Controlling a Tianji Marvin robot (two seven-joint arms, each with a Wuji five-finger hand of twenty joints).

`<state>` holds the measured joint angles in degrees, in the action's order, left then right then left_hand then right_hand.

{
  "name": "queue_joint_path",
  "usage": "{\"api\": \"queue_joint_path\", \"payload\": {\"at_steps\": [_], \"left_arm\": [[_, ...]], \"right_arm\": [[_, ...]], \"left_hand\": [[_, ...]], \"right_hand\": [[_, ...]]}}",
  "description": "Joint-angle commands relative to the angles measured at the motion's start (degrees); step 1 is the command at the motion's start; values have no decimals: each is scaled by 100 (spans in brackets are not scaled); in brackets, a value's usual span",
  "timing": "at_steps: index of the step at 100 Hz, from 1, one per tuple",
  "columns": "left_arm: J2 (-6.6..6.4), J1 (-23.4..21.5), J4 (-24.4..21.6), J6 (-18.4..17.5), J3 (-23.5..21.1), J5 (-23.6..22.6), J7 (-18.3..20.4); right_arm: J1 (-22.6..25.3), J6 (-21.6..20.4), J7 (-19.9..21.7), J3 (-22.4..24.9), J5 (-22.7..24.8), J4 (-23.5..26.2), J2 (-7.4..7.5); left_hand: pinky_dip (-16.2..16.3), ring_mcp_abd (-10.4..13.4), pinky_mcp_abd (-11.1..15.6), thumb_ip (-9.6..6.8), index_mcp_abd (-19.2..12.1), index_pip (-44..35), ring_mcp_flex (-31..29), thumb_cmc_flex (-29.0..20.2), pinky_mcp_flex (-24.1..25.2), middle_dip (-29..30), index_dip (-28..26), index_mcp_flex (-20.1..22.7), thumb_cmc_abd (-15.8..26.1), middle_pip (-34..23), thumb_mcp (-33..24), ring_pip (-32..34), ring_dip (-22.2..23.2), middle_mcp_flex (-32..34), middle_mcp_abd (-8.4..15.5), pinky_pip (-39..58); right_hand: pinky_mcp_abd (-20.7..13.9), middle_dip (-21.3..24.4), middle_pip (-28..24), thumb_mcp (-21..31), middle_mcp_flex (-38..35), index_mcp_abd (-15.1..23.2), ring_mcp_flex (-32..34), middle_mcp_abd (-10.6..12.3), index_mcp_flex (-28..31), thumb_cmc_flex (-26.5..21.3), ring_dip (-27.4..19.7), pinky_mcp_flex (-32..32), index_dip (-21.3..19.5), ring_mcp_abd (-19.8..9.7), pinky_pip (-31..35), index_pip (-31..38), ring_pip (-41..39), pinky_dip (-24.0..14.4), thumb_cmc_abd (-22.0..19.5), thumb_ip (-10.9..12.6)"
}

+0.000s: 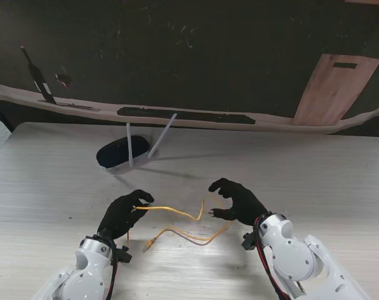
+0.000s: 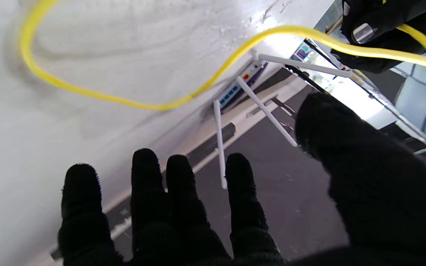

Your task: Untangle the Ethernet cable and plug it into the router

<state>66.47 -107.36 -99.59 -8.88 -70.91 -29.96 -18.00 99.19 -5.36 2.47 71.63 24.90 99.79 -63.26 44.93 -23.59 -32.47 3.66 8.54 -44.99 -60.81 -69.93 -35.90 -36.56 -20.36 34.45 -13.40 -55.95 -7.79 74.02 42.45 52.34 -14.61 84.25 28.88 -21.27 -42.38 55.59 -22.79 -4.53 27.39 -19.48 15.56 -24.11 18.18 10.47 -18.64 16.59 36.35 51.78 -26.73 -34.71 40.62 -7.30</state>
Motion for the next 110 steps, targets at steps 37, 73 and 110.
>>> {"api": "queue_joint_path", "payload": {"at_steps": [37, 73, 110], "left_arm": [[181, 158, -55, 690, 294, 519, -247], [100, 202, -92, 745, 381, 476, 107], [116, 189, -93, 739, 414, 480, 35]], "right_arm": [[113, -1408, -1144, 78, 520, -78, -155], [-2, -1930, -1121, -145, 526, 83, -144], [-539, -1730, -647, -863, 375, -10, -71]], "left_hand": [[82, -232, 66, -130, 198, 58, -131, -404, 25, 163, 1, -255, 359, 306, -22, -113, -199, -194, -186, 452], [171, -191, -33, -124, 164, 49, -436, -403, -481, 108, -39, -234, 377, 125, 56, 573, 36, -100, -163, 798], [-98, 148, 58, -138, 179, 10, -1009, -404, -1371, 69, -46, -256, 374, 89, 123, 1253, 110, -41, -139, 1648]], "right_hand": [[-44, -24, -254, 1175, 5, 271, 289, 359, 139, -73, 109, 471, -16, -247, -687, 196, -302, -912, 1502, -285], [-241, -82, -326, 1378, -440, 182, 752, 352, 460, -234, 114, 907, -102, -335, -715, 153, -356, -660, 1533, -309], [-1130, 41, 30, 1485, 140, 36, 158, 431, -76, -266, -274, 395, -43, -602, -1345, 33, 526, 457, 1847, -327]]}}
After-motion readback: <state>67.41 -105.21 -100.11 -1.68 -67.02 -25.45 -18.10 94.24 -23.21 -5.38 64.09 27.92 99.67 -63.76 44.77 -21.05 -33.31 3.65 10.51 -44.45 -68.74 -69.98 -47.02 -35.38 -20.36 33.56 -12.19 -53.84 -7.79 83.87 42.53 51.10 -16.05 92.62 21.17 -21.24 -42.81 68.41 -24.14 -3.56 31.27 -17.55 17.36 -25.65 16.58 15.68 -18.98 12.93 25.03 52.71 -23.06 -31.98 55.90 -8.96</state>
